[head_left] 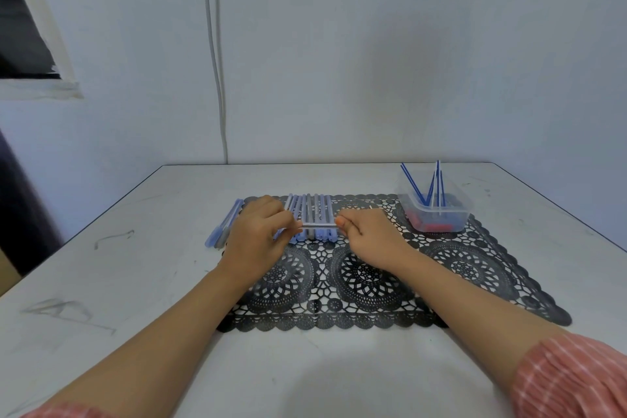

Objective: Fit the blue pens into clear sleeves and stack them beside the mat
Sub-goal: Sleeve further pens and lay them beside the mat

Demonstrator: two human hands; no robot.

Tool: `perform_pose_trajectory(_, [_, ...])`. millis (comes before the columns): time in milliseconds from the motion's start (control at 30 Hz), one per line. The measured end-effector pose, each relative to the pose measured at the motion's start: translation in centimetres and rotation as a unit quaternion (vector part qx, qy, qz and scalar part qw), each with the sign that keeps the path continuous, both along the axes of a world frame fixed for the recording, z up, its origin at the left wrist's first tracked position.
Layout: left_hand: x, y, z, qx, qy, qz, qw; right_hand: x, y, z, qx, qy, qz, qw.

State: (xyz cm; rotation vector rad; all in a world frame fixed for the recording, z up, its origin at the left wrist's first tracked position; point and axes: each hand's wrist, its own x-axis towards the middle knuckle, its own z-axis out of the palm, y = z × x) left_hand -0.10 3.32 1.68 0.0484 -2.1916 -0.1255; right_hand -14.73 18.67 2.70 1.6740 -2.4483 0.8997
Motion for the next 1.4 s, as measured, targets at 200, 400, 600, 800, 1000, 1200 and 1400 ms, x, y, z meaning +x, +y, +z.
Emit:
perform_pose_trajectory(200, [0.2, -0.7, -0.3, 0.027, -0.030, 0.004, 0.999, 0.2, 0.0, -0.6, -0.027, 0.103, -0.011, 0.994])
perform_pose_trajectory(400, [0.8, -1.6, 0.4, 0.125, 0.022, 0.082, 0.989, 0.2, -0.1, -1.1, 0.020, 0.126, -0.022, 0.992])
perform_pose_trajectory(600, [1.8, -4.6, 0.3, 0.266, 0.022, 0.212, 0.940, 0.1, -0.4, -1.4, 0.097, 0.148, -0.011, 0.984])
perform_pose_trajectory(800, [2.8, -7.4, -0.7, 0.427, -0.002, 0.268, 0.864, 0.1, -0.3, -1.2, 0.101, 0.148, -0.010, 0.984])
perform_pose_trajectory(1000, [2.7, -7.6, -1.3, 0.474, -0.006, 0.269, 0.839, -0.1, -0.3, -1.4, 0.102, 0.141, -0.015, 0.985])
perform_pose_trajectory(1200, [2.5, -7.8, -1.6, 0.464, -0.022, 0.274, 0.842, -0.1, -0.4, -1.4, 0.102, 0.142, -0.017, 0.984])
perform_pose_trajectory(1400, [2.2, -7.6, -1.4, 0.454, -0.038, 0.291, 0.841, -0.2, -0.5, -1.6, 0.092, 0.123, -0.024, 0.988])
